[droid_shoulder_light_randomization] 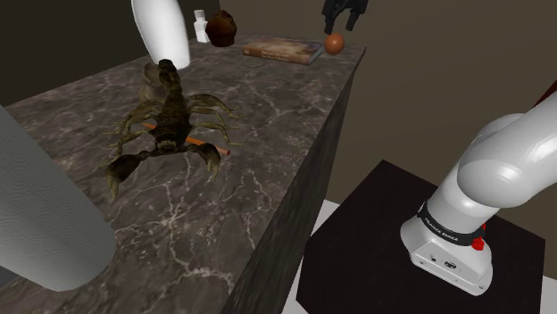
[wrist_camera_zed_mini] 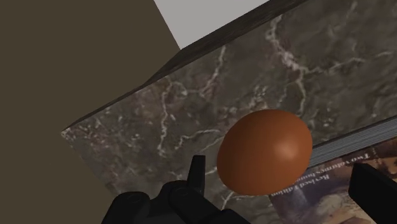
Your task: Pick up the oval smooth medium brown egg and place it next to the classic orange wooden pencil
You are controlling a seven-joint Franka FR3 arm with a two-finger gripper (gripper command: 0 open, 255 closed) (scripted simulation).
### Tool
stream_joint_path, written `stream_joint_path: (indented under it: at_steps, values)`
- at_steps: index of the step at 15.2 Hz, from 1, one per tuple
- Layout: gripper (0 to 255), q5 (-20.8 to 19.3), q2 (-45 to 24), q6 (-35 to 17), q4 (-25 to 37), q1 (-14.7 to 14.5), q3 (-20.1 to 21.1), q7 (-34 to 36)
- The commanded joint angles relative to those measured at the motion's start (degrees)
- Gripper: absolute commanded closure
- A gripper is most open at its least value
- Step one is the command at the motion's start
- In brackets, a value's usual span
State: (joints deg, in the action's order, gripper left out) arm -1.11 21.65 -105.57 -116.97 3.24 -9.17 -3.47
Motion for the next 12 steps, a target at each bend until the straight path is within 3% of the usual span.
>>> stream_joint_path:
  at_steps: [1, 11, 12]
  values:
    - [0, 0.0, -0.2, -1.5, -1.3, 0.0, -0.1, -0.2]
    - [0, 0.0, -0.5, -3.5, -3.0, 0.0, -0.2, -0.2]
    - [255, 0.0, -0.5, -3.5, -3.0, 0.0, -0.2, -0.2]
